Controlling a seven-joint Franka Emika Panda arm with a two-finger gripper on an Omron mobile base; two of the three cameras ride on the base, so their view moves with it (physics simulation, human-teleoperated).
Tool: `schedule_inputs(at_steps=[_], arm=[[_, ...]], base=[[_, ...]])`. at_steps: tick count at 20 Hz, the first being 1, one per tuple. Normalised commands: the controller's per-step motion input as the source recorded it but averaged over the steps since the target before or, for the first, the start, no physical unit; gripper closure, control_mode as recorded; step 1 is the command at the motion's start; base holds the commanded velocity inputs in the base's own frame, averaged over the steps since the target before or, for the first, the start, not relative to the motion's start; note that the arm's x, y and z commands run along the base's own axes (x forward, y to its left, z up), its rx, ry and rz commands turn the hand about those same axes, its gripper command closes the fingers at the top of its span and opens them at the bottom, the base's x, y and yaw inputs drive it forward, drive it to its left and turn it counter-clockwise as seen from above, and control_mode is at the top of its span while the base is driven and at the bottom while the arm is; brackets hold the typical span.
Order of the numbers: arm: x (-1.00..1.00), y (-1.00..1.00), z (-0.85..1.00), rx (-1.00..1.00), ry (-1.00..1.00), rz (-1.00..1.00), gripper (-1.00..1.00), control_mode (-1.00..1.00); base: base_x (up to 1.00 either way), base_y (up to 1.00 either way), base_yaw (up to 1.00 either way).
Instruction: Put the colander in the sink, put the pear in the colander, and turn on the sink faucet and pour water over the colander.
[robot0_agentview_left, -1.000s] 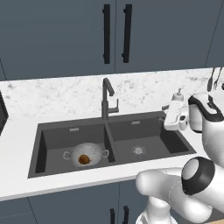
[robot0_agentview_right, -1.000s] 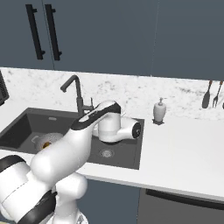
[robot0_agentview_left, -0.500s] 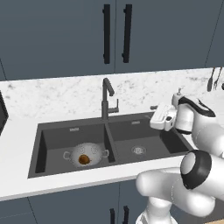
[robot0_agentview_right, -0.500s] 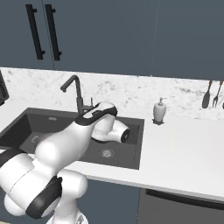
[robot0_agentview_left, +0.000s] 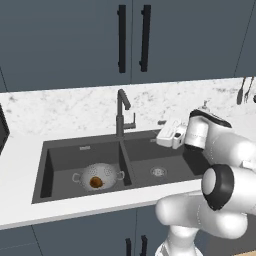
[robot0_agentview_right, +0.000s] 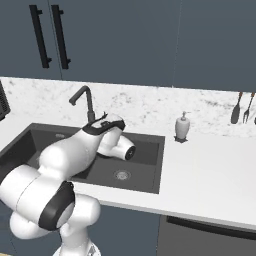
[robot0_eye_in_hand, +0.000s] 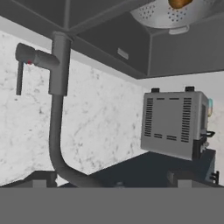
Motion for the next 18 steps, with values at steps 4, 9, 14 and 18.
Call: schedule_inputs(at_steps=[4,9,14,18], arm=[[0.25,0.26,0.0,0.02,-0.01,0.0,-1.0,-1.0],[0.34,0.03,0.0,0.04,-0.05,0.0,-1.0,-1.0],[0.35,0.0,0.0,0.04,-0.06,0.0,-1.0,-1.0],[0.24,0.0,0.0,0.02,-0.07,0.0,-1.0,-1.0]], base=[[0.0,0.0,0.0],[0.0,0.0,0.0],[0.0,0.0,0.0],[0.0,0.0,0.0]])
